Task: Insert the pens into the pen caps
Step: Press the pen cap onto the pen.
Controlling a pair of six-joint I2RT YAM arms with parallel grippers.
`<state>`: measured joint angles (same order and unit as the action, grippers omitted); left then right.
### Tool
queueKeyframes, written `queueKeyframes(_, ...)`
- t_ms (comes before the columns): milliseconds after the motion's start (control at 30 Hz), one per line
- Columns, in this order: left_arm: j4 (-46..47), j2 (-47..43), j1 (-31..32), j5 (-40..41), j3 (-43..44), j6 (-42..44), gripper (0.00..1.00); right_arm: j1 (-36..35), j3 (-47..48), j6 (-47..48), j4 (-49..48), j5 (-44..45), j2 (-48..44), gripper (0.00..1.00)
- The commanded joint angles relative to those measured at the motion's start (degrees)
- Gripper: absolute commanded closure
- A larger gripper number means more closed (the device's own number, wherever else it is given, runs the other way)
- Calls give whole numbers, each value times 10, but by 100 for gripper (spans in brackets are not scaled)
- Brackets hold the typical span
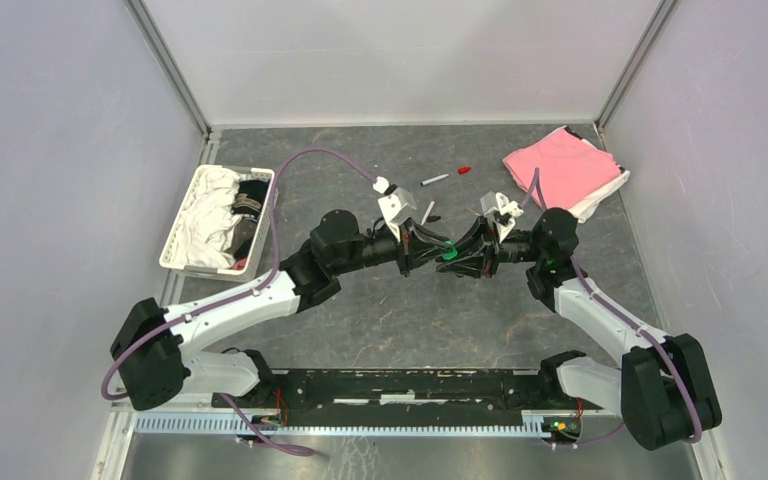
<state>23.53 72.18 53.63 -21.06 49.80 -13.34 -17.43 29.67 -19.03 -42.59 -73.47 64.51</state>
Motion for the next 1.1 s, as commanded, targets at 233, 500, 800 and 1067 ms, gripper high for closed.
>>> queueKeyframes(233, -36, 39, 33, -94, -80, 22, 98, 18, -9, -53, -123, 64, 15, 100)
queueKeyframes(500, 32, 81, 45, -100, -95, -7, 98, 21, -26, -80, -172, 63, 18, 100)
queueKeyframes(800, 106, 108, 68, -86, -139, -50, 98, 40, -43, -144, -257, 64, 21, 100)
queueKeyframes(1067, 132, 130, 82, -121, -168, -71, 98, 51, -52, -162, -278, 64, 20, 100)
